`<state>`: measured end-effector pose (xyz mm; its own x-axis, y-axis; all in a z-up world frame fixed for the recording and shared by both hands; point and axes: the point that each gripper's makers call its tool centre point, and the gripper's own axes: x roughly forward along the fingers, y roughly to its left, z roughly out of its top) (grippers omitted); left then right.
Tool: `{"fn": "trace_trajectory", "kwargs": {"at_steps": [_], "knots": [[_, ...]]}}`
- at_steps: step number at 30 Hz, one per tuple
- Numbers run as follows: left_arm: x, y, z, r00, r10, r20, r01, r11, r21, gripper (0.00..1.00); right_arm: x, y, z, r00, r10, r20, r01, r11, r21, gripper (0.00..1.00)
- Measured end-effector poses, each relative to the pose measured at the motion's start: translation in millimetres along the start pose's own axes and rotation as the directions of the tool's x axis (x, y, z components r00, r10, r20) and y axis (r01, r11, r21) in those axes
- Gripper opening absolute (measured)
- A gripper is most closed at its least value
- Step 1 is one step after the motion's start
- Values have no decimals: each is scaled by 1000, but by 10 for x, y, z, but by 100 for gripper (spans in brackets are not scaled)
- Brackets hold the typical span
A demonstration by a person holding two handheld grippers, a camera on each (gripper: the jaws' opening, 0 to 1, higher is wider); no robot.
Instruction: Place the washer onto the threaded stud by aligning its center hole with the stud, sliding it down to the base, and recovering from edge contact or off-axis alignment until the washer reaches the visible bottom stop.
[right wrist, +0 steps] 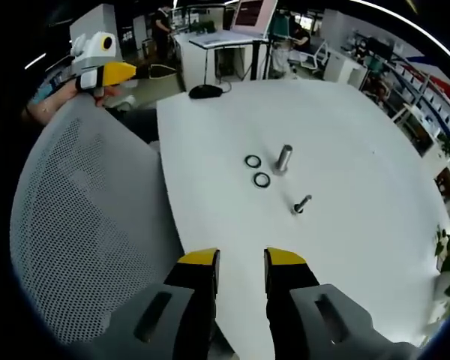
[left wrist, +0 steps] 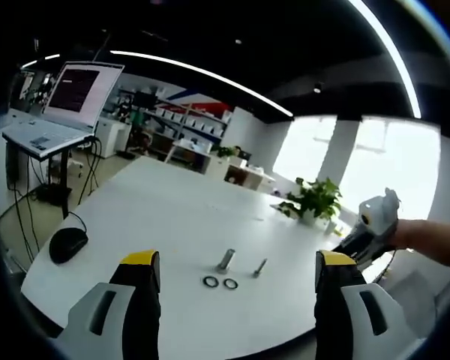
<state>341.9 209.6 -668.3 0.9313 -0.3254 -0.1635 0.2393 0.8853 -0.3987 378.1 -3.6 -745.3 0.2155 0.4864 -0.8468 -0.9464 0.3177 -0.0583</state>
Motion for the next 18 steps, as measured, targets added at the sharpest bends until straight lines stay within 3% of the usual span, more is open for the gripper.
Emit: {"fn": "trace_trajectory", "kwargs": {"at_steps": [9, 13, 18], "knots": [[-19, 6, 10, 1000, 16, 8, -16, 1000, 6, 85, 274, -88, 200, 999, 51, -12, -51, 997, -50, 25], [14, 0, -127, 997, 5, -75, -6, 1000, -14, 83, 434, -125, 333, 997, 72, -16, -73, 994, -80, 25], [17, 7, -110, 998, 8, -64, -8, 1000, -3, 80, 701, -213, 449, 996, 85, -28, -88, 992, -95, 25]]}}
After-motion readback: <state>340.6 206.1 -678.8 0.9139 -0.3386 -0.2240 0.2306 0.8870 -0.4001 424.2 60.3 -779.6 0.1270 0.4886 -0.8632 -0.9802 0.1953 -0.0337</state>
